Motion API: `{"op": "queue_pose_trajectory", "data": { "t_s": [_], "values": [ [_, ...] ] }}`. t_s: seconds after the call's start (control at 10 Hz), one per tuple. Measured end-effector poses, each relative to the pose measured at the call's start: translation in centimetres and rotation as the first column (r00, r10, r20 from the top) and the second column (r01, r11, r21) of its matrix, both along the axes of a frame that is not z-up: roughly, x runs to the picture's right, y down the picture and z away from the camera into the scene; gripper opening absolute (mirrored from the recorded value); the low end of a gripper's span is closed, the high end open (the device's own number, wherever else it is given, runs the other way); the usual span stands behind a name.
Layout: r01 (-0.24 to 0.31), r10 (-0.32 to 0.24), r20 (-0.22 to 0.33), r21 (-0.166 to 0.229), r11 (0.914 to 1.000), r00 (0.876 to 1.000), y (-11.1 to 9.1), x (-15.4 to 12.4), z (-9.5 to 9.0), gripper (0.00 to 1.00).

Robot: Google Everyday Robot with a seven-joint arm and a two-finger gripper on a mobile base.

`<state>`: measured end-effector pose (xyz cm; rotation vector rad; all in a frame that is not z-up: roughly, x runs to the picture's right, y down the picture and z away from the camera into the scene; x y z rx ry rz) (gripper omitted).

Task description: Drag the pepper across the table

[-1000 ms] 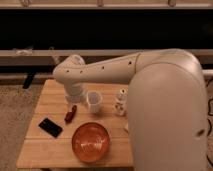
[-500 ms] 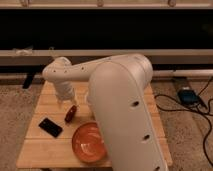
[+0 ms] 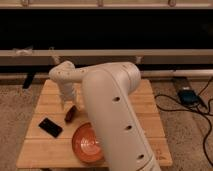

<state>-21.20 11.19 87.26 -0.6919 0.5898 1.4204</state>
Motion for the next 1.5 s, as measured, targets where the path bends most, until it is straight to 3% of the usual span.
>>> {"op": "queue_pose_trajectory", "data": {
  "t_s": [0.5, 0.6, 0.8, 1.1, 1.5],
  "values": [
    [-0.011, 0.011, -0.003, -0.059, 0.9982, 1.0, 1.4, -0.1, 1.9, 0.65],
    [-0.014, 0.014, -0.01, -0.068, 0.9976, 1.0, 1.7, 0.2, 2.2, 0.6],
    [-0.024, 0.023, -0.018, -0.078, 0.9967, 1.0, 2.0, 0.8, 2.5, 0.41],
    [-0.061, 0.06, -0.009, -0.064, 0.9961, 0.998, 0.7, 1.8, 2.9, 0.1],
    [-0.079, 0.079, 0.039, 0.0, 0.9969, 0.996, -2.5, 0.5, 3.3, 0.06]
  ]
}}
